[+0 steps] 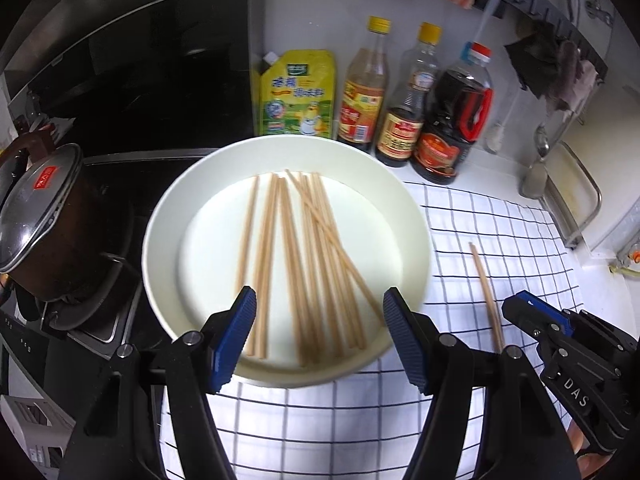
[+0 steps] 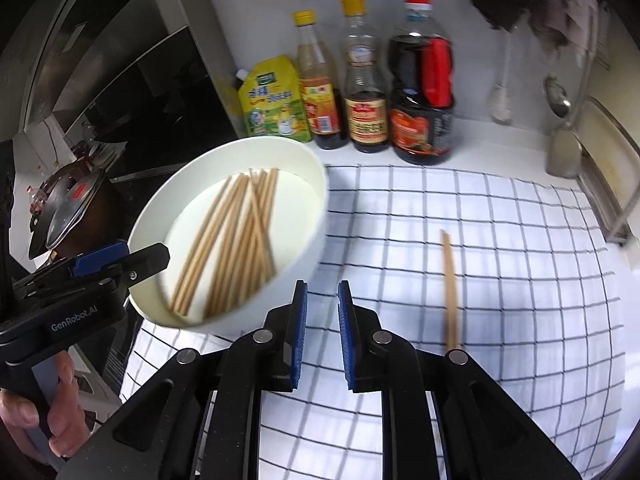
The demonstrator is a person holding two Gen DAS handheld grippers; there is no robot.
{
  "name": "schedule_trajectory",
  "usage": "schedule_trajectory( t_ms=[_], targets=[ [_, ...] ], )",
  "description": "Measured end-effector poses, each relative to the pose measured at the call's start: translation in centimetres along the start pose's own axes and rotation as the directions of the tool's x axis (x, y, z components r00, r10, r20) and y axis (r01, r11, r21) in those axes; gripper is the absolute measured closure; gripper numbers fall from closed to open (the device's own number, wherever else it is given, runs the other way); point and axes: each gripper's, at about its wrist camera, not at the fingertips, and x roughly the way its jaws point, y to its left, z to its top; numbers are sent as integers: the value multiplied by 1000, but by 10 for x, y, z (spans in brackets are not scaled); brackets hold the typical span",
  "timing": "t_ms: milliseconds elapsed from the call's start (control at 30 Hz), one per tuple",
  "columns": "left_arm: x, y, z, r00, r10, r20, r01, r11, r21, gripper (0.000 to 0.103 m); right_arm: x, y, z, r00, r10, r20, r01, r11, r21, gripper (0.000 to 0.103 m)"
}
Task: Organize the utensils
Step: 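Open both tools and move them back over the last chopsticks, then close the right tool on a chopstick while the left tool grasps the other chopstick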
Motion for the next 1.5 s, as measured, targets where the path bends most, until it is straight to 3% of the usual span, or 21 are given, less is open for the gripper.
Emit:
schedule_trajectory(
  t_ms=[667,867,967,1500],
  targets=[
    [4,-89,-38,998,-22,-57,27,997,79,37,-12,-104,-45,997,-64,-46,68,994,89,87],
    [14,-101,-50,997,4,-74,3,995,97,36,2,-117,-53,996,-70,-49,73,995,70,86],
    [19,-104,-53,997,9,-82,-1,996,93,34,16,-122,-56,996,-59,-66,64,996,68,80],
    [29,-112,-66,993,16,-113,-5,995,98,30,66,-131,-66,991,-55,-122,60,998,35,80]
  ],
)
